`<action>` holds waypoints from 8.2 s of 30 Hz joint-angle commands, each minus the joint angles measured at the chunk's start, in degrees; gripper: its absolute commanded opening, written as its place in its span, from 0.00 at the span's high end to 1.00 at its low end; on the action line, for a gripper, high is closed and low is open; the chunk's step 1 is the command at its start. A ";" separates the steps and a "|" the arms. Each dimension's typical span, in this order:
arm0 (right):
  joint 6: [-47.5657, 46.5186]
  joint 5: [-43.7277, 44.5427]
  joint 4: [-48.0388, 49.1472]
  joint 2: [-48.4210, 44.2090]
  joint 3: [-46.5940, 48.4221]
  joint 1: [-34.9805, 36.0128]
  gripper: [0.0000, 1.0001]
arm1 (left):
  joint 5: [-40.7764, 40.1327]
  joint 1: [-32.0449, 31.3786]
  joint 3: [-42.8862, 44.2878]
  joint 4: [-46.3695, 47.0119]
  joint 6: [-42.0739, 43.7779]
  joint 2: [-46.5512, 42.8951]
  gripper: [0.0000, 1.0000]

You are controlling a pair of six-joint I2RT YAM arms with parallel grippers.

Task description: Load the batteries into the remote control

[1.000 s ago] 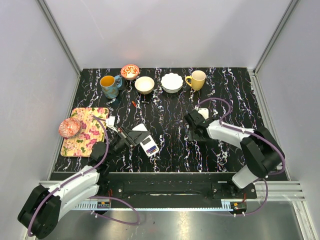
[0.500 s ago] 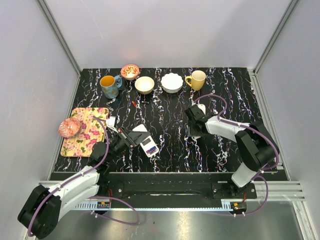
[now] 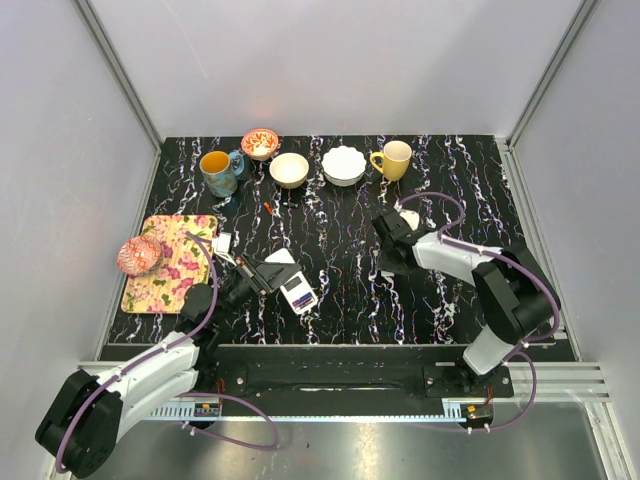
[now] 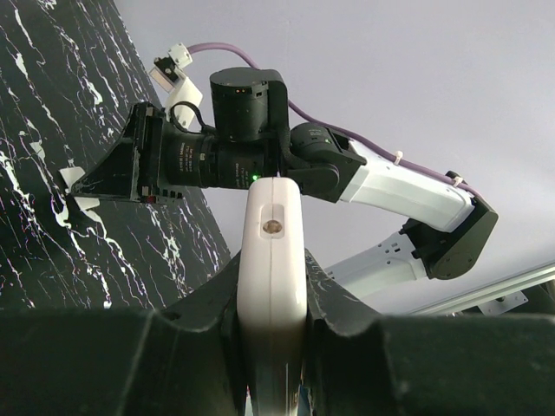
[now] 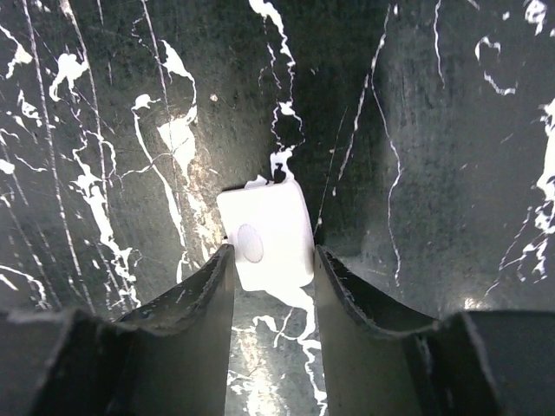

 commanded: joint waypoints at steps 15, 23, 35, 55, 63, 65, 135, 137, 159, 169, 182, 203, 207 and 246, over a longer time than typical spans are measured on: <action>23.68 -1.74 -1.06 -5.30 -0.79 0.42 0.36 | -1.29 0.20 -0.50 0.56 0.21 -4.74 1.00; -10.94 -8.12 -0.64 -10.59 3.94 0.42 0.29 | -1.56 0.20 -1.20 1.26 0.65 -4.39 1.00; -43.59 -15.54 -1.78 -2.07 6.77 0.34 0.28 | 1.35 0.28 -0.94 1.27 0.48 -4.12 1.00; -47.46 -17.73 2.43 5.76 5.19 0.25 0.26 | 2.49 0.11 -2.16 1.09 0.13 -5.44 1.00; -45.71 -15.71 2.43 9.10 6.51 0.25 0.30 | 2.22 0.11 -2.25 1.18 0.30 -5.27 1.00; -45.09 -15.71 2.35 8.84 6.33 0.25 0.31 | 1.96 0.11 -2.25 1.18 0.30 -5.27 1.00; -30.24 1.52 -13.74 9.28 13.98 5.35 0.12 | -0.06 -0.51 -2.60 2.05 0.30 -4.48 1.00; -30.06 1.43 -13.39 9.98 14.77 5.34 0.12 | -0.24 -0.59 -2.69 2.05 0.30 -4.39 1.00; -27.60 -7.09 -6.18 9.29 13.45 0.07 0.12 | -1.20 -0.59 -2.43 2.41 0.83 -1.14 1.00; -15.65 -3.76 -10.13 7.79 12.58 0.33 0.15 | -0.85 -0.60 -1.55 4.60 0.83 2.20 1.00; -17.05 -5.25 -11.10 7.52 8.97 0.69 0.19 | -0.41 -0.86 -1.55 7.33 0.22 4.75 1.00; -21.18 -13.07 -9.96 8.05 7.21 -1.60 0.22 | -3.58 -3.67 1.26 5.83 2.06 7.04 1.00; -21.10 -13.42 -9.96 7.96 6.95 -2.30 0.24 | -3.58 -4.02 1.53 5.75 2.24 7.48 1.00; -18.11 -7.54 -12.60 11.21 9.76 -1.95 0.50 | -3.40 -4.46 -0.32 8.73 1.53 8.35 1.00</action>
